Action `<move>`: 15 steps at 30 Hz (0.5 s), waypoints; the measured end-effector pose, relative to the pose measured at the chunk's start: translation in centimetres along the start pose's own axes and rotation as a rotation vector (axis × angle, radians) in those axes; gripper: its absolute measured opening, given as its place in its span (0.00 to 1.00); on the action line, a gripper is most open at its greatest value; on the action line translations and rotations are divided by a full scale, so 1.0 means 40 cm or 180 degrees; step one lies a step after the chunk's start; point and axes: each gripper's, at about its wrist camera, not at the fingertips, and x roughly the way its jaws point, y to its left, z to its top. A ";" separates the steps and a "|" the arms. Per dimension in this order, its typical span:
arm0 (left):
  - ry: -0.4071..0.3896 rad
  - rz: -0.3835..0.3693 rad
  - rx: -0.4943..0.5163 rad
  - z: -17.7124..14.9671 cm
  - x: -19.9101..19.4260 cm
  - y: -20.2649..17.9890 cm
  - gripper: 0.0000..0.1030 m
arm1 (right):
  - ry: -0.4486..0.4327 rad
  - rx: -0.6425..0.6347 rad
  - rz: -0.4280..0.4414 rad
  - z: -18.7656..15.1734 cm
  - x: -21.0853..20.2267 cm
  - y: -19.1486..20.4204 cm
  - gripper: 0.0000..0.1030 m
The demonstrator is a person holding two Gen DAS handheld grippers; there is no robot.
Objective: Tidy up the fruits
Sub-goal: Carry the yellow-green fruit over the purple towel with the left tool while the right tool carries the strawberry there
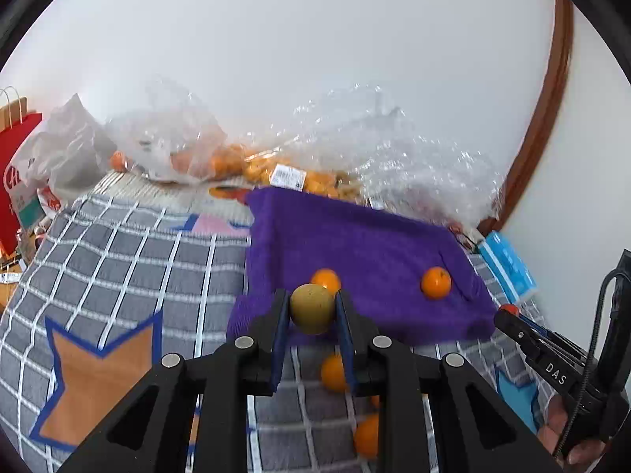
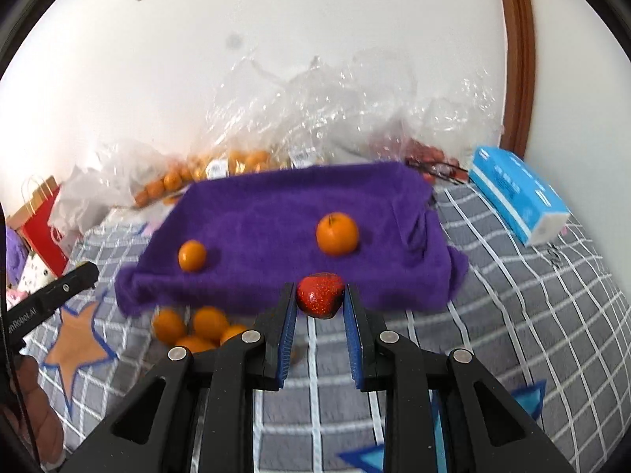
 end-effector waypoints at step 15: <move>-0.0016 -0.0029 -0.0258 0.056 0.141 0.013 0.22 | -0.0029 0.0076 0.0006 0.097 0.139 -0.023 0.23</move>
